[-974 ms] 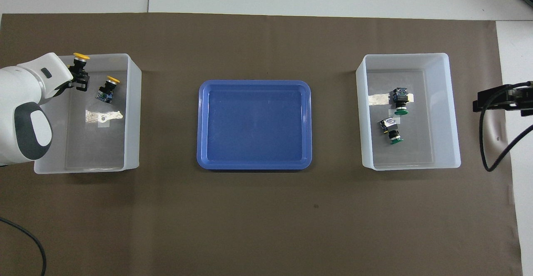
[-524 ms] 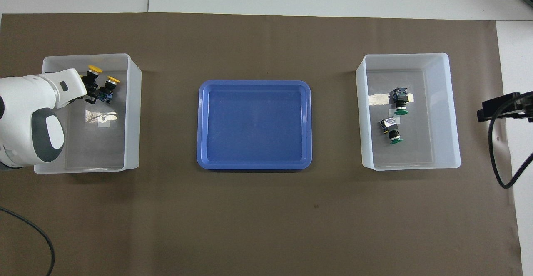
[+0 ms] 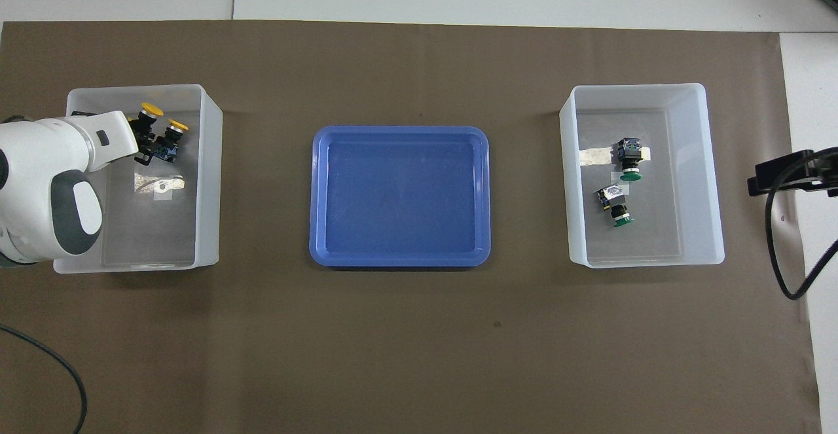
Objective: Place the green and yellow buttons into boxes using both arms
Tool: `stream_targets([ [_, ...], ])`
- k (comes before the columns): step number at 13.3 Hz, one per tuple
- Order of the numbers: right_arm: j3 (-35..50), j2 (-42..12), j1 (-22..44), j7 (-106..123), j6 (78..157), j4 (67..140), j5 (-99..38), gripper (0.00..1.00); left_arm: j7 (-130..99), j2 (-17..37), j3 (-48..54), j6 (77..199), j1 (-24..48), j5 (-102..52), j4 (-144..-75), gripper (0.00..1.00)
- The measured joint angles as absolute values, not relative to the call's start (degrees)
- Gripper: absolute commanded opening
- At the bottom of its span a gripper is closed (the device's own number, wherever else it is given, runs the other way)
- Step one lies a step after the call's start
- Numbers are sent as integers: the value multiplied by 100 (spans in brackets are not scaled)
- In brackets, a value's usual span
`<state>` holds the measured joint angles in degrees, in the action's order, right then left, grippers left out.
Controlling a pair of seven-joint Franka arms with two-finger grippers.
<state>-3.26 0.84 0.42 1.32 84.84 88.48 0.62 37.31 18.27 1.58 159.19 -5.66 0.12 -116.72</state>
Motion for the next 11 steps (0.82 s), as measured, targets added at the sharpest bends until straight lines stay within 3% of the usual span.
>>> stream_targets([
  [3,-318,93,48,192,8484,8854,135,100,3724,1827,162,15920,-563,12,-11672,85],
  [4,-317,93,49,203,8484,8855,140,100,3722,1827,167,15920,-557,12,-11672,89],
  [5,-317,93,49,206,8484,8856,140,100,3715,1821,176,15917,-542,12,-11669,100],
  [8,-317,94,50,207,8484,8856,140,100,3693,1625,190,15595,-487,12,-11658,100],
  [11,-317,94,50,207,8484,8856,140,100,3495,1058,189,14478,-485,9,-11653,100],
])
